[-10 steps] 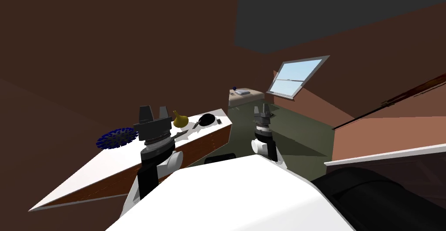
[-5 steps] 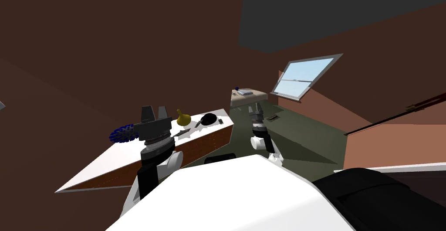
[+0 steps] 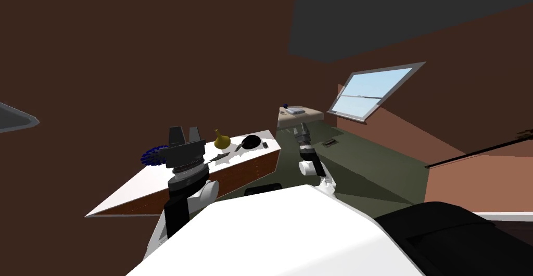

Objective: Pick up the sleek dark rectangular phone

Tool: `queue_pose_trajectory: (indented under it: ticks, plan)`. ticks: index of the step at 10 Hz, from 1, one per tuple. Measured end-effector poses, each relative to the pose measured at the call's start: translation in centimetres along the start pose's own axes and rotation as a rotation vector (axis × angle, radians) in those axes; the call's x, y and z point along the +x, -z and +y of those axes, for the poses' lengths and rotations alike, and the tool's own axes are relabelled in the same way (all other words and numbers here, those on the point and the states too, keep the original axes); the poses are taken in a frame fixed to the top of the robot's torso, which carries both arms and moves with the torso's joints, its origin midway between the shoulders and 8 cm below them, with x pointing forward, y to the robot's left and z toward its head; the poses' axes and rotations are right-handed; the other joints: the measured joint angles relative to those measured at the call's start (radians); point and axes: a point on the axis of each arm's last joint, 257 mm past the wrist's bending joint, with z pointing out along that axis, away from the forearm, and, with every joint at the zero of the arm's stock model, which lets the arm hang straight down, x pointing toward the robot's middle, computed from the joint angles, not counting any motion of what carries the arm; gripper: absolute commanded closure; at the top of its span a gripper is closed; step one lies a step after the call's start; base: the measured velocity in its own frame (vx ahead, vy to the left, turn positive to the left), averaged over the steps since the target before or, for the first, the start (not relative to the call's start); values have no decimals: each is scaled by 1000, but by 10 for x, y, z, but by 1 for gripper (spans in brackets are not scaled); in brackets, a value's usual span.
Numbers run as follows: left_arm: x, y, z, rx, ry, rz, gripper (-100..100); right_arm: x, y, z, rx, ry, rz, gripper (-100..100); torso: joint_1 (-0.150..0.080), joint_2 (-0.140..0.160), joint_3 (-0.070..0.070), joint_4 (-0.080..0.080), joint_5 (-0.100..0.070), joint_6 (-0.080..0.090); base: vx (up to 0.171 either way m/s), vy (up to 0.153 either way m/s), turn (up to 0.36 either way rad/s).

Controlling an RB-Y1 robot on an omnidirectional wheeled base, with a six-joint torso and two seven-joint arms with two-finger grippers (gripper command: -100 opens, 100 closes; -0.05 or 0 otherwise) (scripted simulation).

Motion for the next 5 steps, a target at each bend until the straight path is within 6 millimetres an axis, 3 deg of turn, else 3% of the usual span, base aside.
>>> queue_pose_trajectory:
  ticks: [5]
  plan:
    - [0,0,0,0,0,0,0,-2,-19,-49,134,-122,4,-100,0,0,0,0,0,0,3,-2,82]
